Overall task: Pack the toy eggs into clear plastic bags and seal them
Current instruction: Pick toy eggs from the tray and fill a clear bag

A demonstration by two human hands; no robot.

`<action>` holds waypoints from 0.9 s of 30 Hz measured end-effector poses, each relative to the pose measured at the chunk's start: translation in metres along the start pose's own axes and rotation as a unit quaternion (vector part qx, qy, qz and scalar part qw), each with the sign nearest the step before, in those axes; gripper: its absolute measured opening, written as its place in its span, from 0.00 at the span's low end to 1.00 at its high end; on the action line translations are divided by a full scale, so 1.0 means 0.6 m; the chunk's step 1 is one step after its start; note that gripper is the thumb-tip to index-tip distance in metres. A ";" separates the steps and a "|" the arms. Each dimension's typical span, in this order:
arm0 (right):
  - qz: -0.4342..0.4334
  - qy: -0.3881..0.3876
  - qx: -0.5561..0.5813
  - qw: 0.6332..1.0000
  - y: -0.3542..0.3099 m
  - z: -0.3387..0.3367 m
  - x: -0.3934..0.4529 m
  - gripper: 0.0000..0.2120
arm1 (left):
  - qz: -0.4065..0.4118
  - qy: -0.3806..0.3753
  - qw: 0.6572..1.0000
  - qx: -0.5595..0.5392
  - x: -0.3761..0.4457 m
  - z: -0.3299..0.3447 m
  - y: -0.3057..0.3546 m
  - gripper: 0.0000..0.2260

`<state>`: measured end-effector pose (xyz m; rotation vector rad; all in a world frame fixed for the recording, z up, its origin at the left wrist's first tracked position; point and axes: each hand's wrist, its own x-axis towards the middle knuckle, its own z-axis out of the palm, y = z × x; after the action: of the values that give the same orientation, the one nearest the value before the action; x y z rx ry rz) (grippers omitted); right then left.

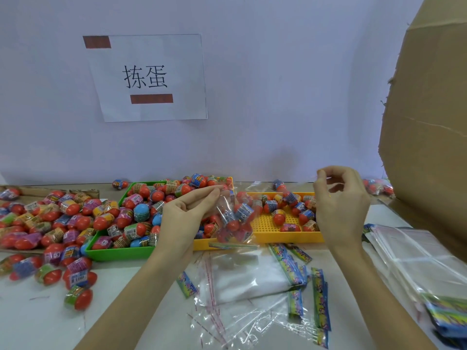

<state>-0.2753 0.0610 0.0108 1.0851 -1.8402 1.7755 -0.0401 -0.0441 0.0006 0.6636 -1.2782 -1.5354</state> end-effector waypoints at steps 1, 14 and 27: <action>0.015 0.013 0.010 1.000 0.001 -0.001 0.002 0.02 | 0.002 -0.001 1.000 -0.008 0.001 -0.002 -0.001 0.15; -0.016 -0.465 -0.040 0.885 -0.004 0.030 -0.052 0.04 | 0.026 0.014 0.999 -0.032 0.011 -0.017 -0.001 0.09; -0.012 -0.493 -0.048 0.869 -0.009 0.019 -0.041 0.07 | 0.021 0.011 1.000 -0.017 0.012 -0.016 -0.003 0.13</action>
<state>-0.2529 0.0570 -0.0049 2.2170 -2.3509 1.1160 -0.0353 -0.0546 -0.0027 0.6264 -1.2402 -1.5085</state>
